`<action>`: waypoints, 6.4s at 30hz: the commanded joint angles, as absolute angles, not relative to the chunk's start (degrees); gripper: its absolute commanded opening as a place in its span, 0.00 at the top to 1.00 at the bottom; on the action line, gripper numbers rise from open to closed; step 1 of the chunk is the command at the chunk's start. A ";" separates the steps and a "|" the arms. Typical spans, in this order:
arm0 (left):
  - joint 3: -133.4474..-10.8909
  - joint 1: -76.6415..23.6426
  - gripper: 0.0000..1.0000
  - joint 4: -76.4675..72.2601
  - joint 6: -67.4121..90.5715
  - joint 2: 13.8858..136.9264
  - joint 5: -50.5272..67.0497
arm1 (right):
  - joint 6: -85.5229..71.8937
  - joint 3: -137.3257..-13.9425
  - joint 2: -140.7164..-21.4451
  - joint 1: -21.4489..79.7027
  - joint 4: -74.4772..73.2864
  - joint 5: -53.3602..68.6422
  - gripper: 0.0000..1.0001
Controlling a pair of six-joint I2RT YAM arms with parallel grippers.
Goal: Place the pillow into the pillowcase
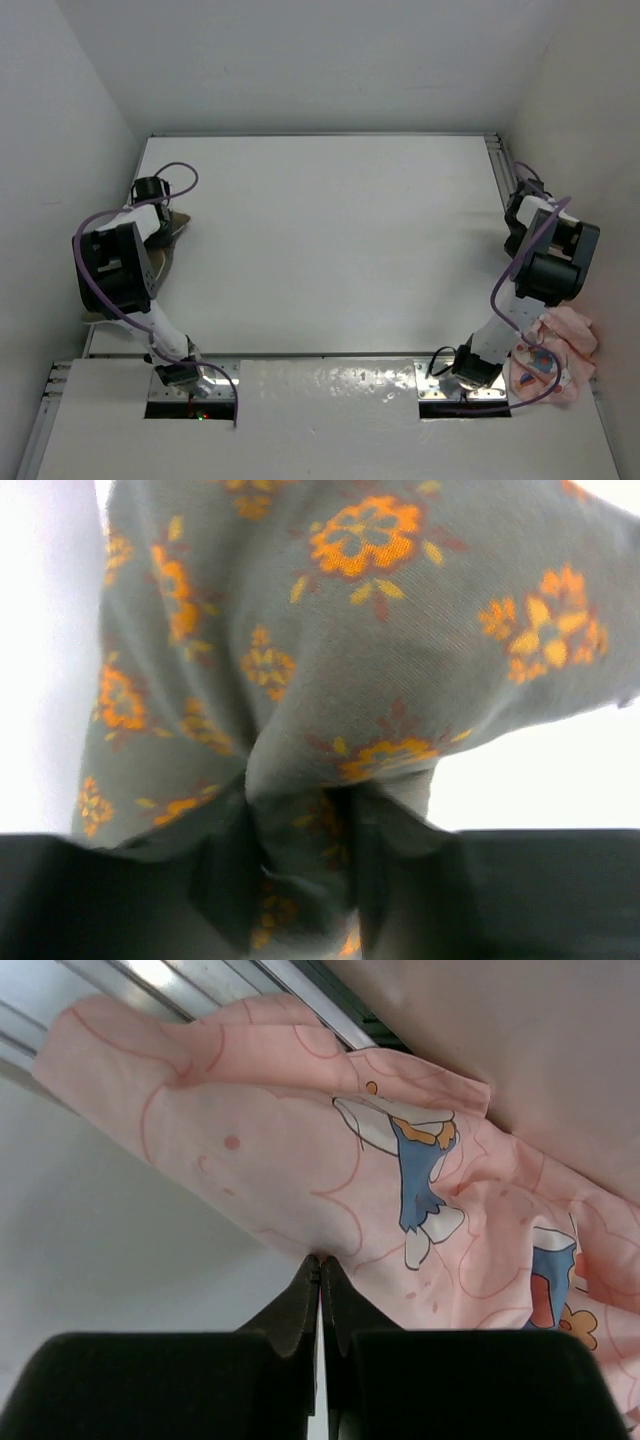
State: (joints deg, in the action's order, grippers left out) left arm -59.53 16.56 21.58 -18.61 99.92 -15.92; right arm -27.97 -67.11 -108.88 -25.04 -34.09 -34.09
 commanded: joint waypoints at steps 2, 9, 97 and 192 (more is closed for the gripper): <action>-58.10 16.17 0.79 19.69 -17.84 96.42 -13.45 | -23.22 -64.52 -102.41 -21.20 -27.88 -37.34 1.00; -59.50 14.07 0.26 20.47 -16.88 95.19 -13.80 | -21.53 -62.05 -95.19 -18.28 -24.08 -35.69 1.00; -55.12 -9.40 0.05 40.00 -39.30 91.41 -2.10 | -18.80 -69.61 -109.15 28.65 -24.35 -6.84 0.01; -70.86 -1.23 0.00 35.96 -34.55 102.57 5.63 | -12.74 -61.35 -103.35 31.55 -13.63 -4.21 0.40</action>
